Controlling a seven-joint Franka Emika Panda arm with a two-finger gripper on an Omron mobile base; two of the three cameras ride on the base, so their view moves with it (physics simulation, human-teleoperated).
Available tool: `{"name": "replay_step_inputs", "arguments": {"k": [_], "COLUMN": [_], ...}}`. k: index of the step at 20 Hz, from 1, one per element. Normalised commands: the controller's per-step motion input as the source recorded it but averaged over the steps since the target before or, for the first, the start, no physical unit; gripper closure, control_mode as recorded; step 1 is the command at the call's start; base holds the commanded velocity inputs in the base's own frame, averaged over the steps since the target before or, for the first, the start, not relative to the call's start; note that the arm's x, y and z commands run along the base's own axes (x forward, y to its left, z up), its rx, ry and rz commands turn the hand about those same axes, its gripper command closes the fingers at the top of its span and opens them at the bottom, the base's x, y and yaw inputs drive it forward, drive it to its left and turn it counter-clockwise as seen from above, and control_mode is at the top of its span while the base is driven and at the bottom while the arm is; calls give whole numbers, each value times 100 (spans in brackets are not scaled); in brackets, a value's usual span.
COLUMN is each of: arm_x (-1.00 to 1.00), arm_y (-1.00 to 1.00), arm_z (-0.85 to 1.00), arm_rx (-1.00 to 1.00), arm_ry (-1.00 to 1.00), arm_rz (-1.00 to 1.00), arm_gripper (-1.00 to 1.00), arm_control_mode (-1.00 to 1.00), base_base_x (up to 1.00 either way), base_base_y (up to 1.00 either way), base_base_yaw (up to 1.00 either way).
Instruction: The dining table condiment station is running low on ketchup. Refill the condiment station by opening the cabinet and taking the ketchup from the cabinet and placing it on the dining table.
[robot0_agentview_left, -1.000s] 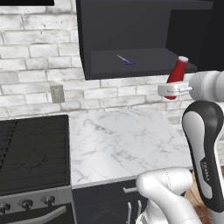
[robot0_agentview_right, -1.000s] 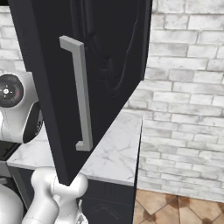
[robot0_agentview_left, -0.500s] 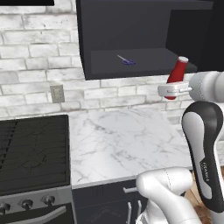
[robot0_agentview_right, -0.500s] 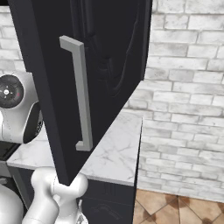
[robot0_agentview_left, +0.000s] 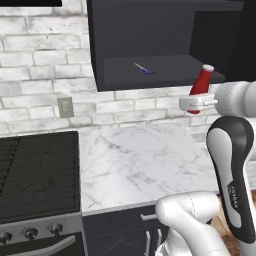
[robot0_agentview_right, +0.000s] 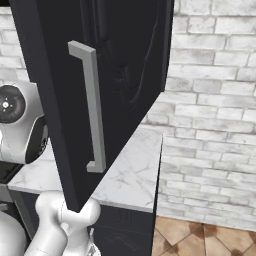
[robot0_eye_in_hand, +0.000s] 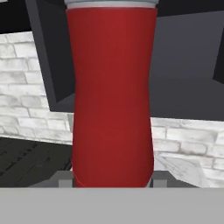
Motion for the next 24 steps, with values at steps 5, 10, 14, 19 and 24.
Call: {"name": "replay_step_inputs", "arguments": {"k": [5,10,14,19,24], "arm_x": [0,0,0,0,0], "arm_y": [0,0,0,0,0], "arm_z": [0,0,0,0,0], "arm_rx": [0,0,0,0,0], "arm_ry": [0,0,0,0,0], "arm_rz": [0,0,0,0,0], "arm_gripper": [100,100,100,100,100], "arm_control_mode": [100,100,100,100,100], "base_base_x": [-19,-37,-46,-52,-20], "base_base_y": [36,47,47,35,14], "base_base_yaw": [5,15,39,74,95]}}
